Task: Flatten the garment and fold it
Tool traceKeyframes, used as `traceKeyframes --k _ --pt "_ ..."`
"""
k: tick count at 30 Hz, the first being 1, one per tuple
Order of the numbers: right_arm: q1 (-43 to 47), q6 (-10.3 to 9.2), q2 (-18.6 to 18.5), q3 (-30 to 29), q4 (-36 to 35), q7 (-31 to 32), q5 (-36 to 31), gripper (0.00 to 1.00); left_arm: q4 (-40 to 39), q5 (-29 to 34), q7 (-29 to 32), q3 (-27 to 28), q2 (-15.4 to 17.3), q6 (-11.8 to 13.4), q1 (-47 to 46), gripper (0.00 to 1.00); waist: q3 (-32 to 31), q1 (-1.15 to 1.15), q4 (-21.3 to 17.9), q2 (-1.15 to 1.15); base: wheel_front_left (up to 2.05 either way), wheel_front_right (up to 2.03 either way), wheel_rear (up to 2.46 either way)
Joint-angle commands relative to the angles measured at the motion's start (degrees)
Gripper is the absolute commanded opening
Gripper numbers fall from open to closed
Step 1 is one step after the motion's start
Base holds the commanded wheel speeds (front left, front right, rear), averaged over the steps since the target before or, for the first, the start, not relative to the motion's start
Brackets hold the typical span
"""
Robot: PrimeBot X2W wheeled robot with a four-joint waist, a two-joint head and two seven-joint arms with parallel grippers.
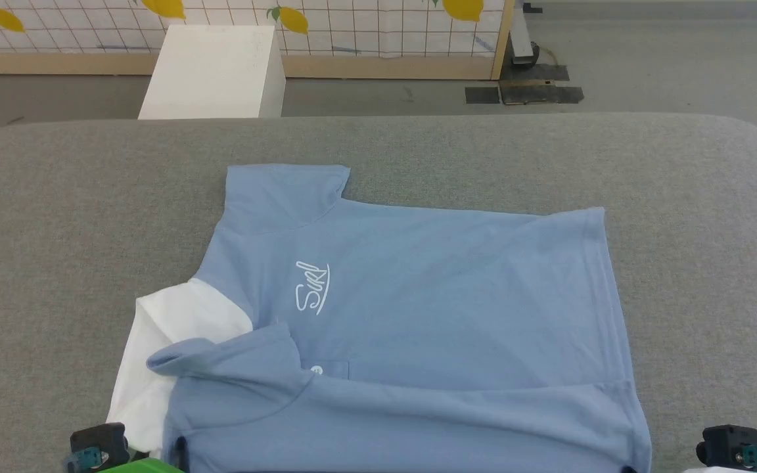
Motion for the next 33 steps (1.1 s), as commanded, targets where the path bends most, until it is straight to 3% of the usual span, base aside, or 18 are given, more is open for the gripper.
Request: traceKeyframes --k 1,6,12,19,26,33 --pt "-1.13 -0.1 -0.04 0.73 0.6 -2.16 0.53 1.0 0.33 -0.24 -0.58 0.05 -0.18 -0.51 0.91 1.0 -0.19 0.0 0.04 0.34 0.0 0.0 0.0" --pt "-3.21 -0.1 -0.04 1.81 -0.64 -11.8 -0.46 1.0 -1.26 1.03 -3.4 0.34 1.25 -1.68 -0.34 1.0 -0.48 0.0 0.06 0.34 0.0 0.0 0.0" --pt "-6.48 -0.1 -0.04 3.86 -3.43 -26.8 -2.53 1.0 -4.13 6.69 -9.37 -0.14 5.39 -4.34 -7.58 1.0 1.37 0.0 -0.15 0.34 0.0 0.0 0.0" --pt "-11.39 -0.1 -0.04 4.26 -4.75 -37.55 -4.46 1.0 -1.06 11.59 -13.17 -2.83 8.77 -11.48 -24.49 1.0 7.19 0.0 -1.28 0.34 0.0 0.0 0.0" --pt "-16.71 -0.1 -0.04 5.65 -6.44 -39.41 -5.04 1.0 7.36 9.8 -7.16 -4.6 9.81 -20.37 -44.33 1.0 15.09 0.0 -4.33 0.34 0.0 0.0 0.0" --pt "-20.99 -0.1 -0.04 7.97 -6.31 -39.46 -4.36 1.0 14.5 3.74 7.27 -4.53 9.34 -22.93 -57.11 1.0 20.66 0.0 -7.89 0.34 0.0 0.0 0.0"
